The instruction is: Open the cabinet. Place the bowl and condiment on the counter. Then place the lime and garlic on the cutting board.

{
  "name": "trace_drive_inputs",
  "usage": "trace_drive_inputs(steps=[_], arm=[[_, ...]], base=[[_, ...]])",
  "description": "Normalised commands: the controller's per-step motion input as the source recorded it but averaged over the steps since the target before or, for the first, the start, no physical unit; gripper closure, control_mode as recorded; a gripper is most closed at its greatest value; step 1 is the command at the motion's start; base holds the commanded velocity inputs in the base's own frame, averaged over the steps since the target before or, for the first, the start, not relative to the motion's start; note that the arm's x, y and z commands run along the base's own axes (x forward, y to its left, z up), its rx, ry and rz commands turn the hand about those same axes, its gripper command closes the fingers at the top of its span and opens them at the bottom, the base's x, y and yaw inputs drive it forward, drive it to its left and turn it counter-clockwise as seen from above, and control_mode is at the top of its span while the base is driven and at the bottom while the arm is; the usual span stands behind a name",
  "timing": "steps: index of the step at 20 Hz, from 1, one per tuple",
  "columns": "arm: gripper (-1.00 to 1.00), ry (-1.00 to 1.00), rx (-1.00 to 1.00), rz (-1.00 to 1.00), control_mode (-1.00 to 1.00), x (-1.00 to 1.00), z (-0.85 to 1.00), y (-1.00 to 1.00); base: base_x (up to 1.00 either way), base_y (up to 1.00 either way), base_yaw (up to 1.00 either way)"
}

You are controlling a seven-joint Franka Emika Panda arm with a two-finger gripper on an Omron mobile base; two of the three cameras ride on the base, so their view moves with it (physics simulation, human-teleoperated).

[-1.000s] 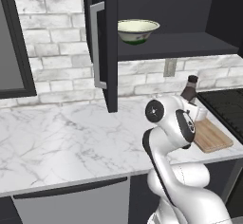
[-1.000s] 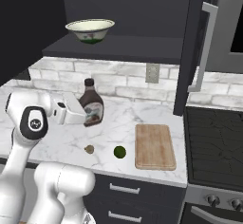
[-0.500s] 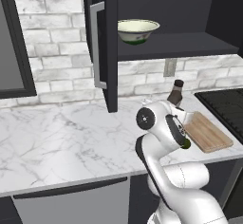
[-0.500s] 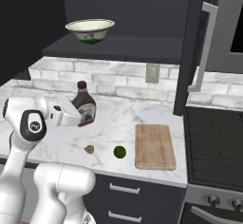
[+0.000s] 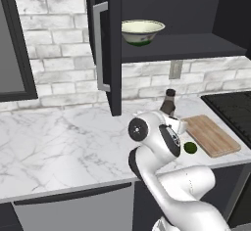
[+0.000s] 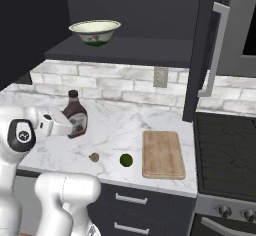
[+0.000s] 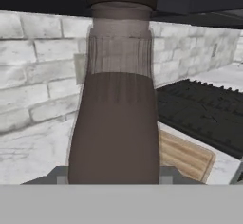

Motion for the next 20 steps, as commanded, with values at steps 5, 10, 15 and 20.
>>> trace_drive_inputs(steps=[5,10,15,20], arm=[[1.0,-0.03,-0.02,0.11,-1.0,-0.29,-0.32,0.13],[1.0,-0.08,-0.05,0.12,-1.0,-0.44,-0.33,0.28],[1.0,-0.07,-0.04,0.13,-1.0,-0.15,-0.47,0.22],[1.0,-0.09,-0.02,0.14,-1.0,0.0,-0.43,0.11]], base=[[0.0,0.0,0.0],[0.0,0.0,0.0],[0.0,0.0,0.0],[0.0,0.0,0.0]])
